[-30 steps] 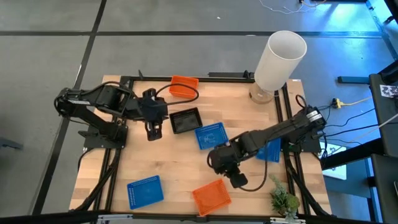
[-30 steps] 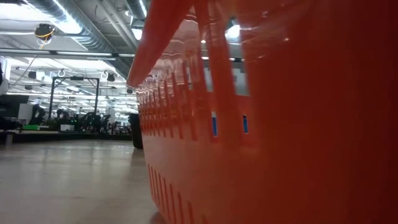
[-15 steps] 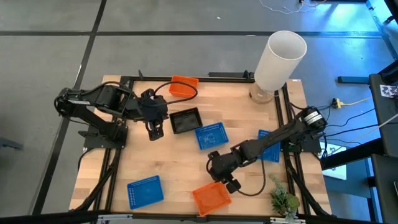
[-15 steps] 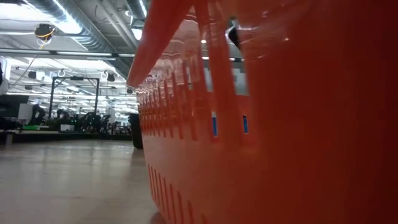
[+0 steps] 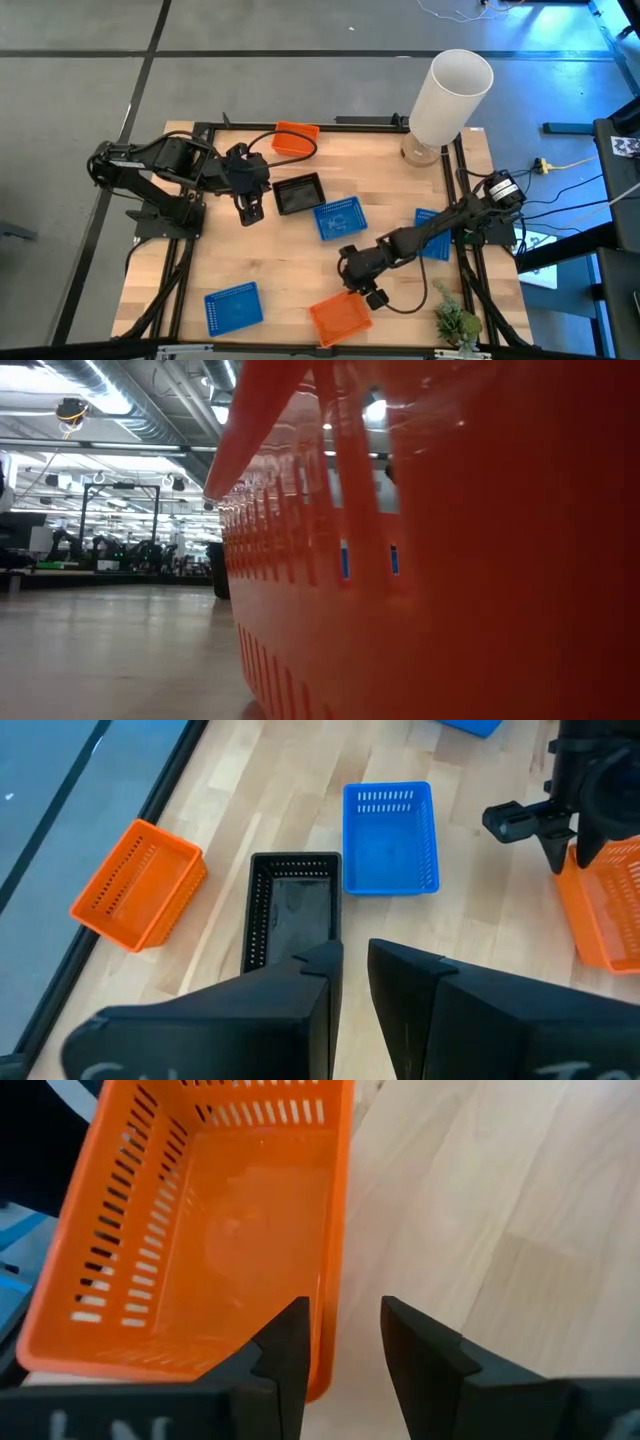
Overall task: Stack baskets by color
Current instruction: Stack the bottom orange bin on top of the top orange bins
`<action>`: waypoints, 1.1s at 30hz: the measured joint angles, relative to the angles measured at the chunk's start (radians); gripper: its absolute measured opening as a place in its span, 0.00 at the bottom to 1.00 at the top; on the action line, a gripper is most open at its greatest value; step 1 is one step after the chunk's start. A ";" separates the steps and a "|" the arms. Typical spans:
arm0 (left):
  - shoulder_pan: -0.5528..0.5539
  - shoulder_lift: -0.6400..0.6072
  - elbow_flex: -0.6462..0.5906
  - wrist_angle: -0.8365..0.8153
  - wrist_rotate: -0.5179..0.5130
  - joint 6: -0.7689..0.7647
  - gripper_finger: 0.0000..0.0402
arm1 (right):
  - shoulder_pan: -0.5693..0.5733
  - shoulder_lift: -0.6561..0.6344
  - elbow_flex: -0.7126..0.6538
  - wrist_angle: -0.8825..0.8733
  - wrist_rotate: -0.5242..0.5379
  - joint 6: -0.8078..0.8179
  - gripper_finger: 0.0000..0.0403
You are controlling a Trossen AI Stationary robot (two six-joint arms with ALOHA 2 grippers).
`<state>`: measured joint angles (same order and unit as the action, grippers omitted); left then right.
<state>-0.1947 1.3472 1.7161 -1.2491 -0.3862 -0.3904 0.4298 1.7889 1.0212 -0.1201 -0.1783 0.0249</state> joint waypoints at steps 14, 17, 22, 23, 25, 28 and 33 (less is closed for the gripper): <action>0.000 0.000 0.000 0.000 -0.023 0.000 0.11 | 0.006 0.001 -0.048 0.043 0.001 -0.004 0.29; 0.000 0.000 0.000 0.000 -0.024 0.000 0.11 | 0.006 0.001 -0.048 0.043 0.001 -0.006 0.24; 0.000 0.000 0.000 0.000 -0.024 0.000 0.11 | 0.006 0.001 -0.048 0.043 0.001 -0.007 0.12; 0.000 0.000 0.000 0.000 -0.024 0.000 0.11 | 0.006 0.001 -0.048 0.043 0.001 -0.006 0.09; 0.000 0.000 0.000 0.000 -0.024 0.000 0.11 | 0.006 0.001 -0.048 0.043 0.000 -0.003 0.04; 0.000 0.000 0.000 0.000 -0.024 -0.001 0.11 | 0.006 0.001 -0.040 0.045 0.002 0.009 0.03; 0.000 0.000 0.000 -0.008 -0.066 -0.001 0.11 | -0.012 0.000 0.023 -0.004 0.028 0.080 0.02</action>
<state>-0.1947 1.3472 1.7161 -1.2571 -0.4527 -0.3916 0.4177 1.7890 1.0438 -0.1239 -0.1508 0.1052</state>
